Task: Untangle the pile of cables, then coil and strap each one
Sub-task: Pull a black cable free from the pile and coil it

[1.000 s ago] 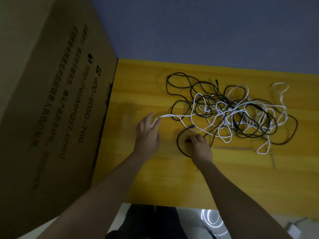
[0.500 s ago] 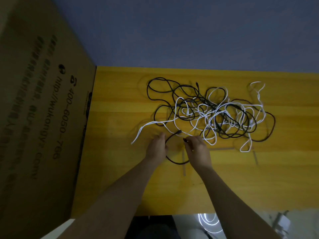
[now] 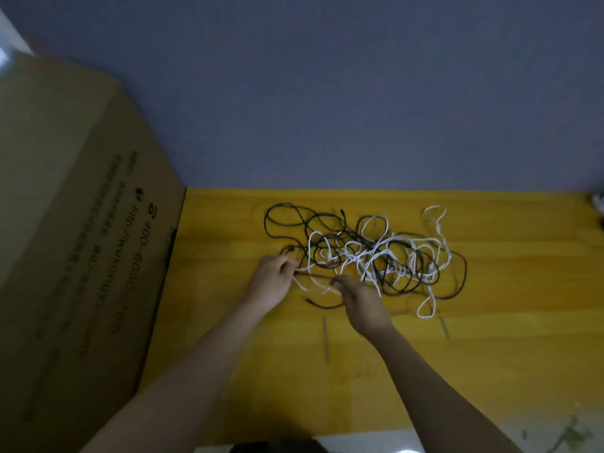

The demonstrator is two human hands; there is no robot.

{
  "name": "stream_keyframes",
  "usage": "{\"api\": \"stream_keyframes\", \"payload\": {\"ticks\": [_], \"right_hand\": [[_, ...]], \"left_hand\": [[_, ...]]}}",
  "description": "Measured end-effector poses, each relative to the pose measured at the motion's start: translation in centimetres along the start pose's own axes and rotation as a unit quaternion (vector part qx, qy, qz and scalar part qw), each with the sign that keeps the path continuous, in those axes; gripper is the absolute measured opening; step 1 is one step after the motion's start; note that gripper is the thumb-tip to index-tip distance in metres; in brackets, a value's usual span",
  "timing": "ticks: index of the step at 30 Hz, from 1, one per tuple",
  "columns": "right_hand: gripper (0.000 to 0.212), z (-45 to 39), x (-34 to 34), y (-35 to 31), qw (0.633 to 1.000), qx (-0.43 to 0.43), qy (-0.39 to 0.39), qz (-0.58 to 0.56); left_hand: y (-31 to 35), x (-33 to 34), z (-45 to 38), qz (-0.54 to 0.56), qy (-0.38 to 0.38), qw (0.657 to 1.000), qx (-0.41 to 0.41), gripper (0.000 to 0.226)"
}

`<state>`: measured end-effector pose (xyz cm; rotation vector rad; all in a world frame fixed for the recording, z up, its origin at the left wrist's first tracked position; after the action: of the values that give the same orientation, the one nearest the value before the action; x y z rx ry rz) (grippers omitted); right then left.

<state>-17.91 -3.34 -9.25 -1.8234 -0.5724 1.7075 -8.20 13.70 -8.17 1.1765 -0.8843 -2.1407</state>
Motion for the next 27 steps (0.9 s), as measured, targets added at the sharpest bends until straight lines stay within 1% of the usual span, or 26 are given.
{"api": "stream_keyframes", "payload": {"ticks": [3, 6, 7, 8, 10, 11, 13, 14, 16, 17, 18, 20, 22, 25, 27], "right_hand": [[0.028, -3.2, -6.4, -3.0, 0.993, 0.005, 0.119, -0.024], [0.029, -6.7, -14.7, -7.9, 0.975, -0.043, 0.217, -0.035], [0.029, -7.6, -17.9, -9.9, 0.967, -0.066, 0.245, -0.029], [0.028, -8.4, -21.1, -12.2, 0.959, -0.086, 0.268, -0.019], [0.028, -9.3, -27.9, -16.8, 0.941, -0.119, 0.317, -0.007], [0.027, -9.3, -31.3, -19.2, 0.928, -0.137, 0.347, -0.009], [0.023, -8.7, -37.5, -23.7, 0.893, -0.180, 0.412, -0.024], [0.022, -8.0, -40.1, -25.6, 0.873, -0.202, 0.442, -0.037], [0.021, -6.3, -43.7, -28.1, 0.840, -0.239, 0.484, -0.062], [0.020, -5.5, -44.6, -28.2, 0.833, -0.243, 0.492, -0.067], [0.020, -4.9, -44.9, -27.7, 0.836, -0.233, 0.492, -0.068], [0.023, -4.2, -44.1, -24.8, 0.862, -0.189, 0.464, -0.070], [0.027, -3.6, -41.8, -21.2, 0.890, -0.158, 0.422, -0.076], [0.030, -2.6, -37.3, -16.8, 0.910, -0.130, 0.369, -0.137], [0.032, -2.1, -33.9, -14.6, 0.924, -0.100, 0.339, -0.146]], "left_hand": [[6.0, -1.8, 0.6, -0.047, 0.024, 0.995, 0.081, 0.034], [13.9, -4.2, 1.3, -0.098, 0.067, 0.973, 0.199, 0.035], [17.0, -5.2, 1.8, -0.100, 0.088, 0.964, 0.231, 0.034], [20.3, -6.5, 2.4, -0.082, 0.106, 0.959, 0.249, 0.033], [27.2, -9.1, 4.2, 0.000, 0.126, 0.952, 0.279, 0.034], [30.6, -10.5, 5.5, 0.062, 0.122, 0.945, 0.296, 0.034], [36.7, -12.8, 8.2, 0.184, 0.084, 0.922, 0.331, 0.031], [39.1, -13.7, 9.4, 0.216, 0.068, 0.907, 0.354, 0.030], [42.7, -14.9, 11.7, 0.244, 0.055, 0.884, 0.395, 0.029], [43.8, -15.1, 12.5, 0.262, 0.050, 0.875, 0.404, 0.030], [44.6, -15.1, 13.0, 0.288, 0.041, 0.867, 0.403, 0.030], [45.2, -14.4, 13.7, 0.345, -0.003, 0.856, 0.384, 0.032], [45.0, -13.3, 14.5, 0.375, -0.059, 0.848, 0.369, 0.034], [44.0, -12.0, 15.3, 0.404, -0.123, 0.835, 0.354, 0.033], [43.1, -11.4, 15.2, 0.440, -0.169, 0.819, 0.327, 0.031]]}}
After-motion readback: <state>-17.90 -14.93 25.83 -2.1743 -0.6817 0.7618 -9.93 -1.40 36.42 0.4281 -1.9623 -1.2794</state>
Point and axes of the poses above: each hand's wrist, its own z-axis away from the middle knuckle, its own x-axis out of the palm, y = z × x, the point moved 3 cm from there along -z, towards the middle knuckle, and after that the axes turned 8 degrees about -x, right-handed, at the moved point
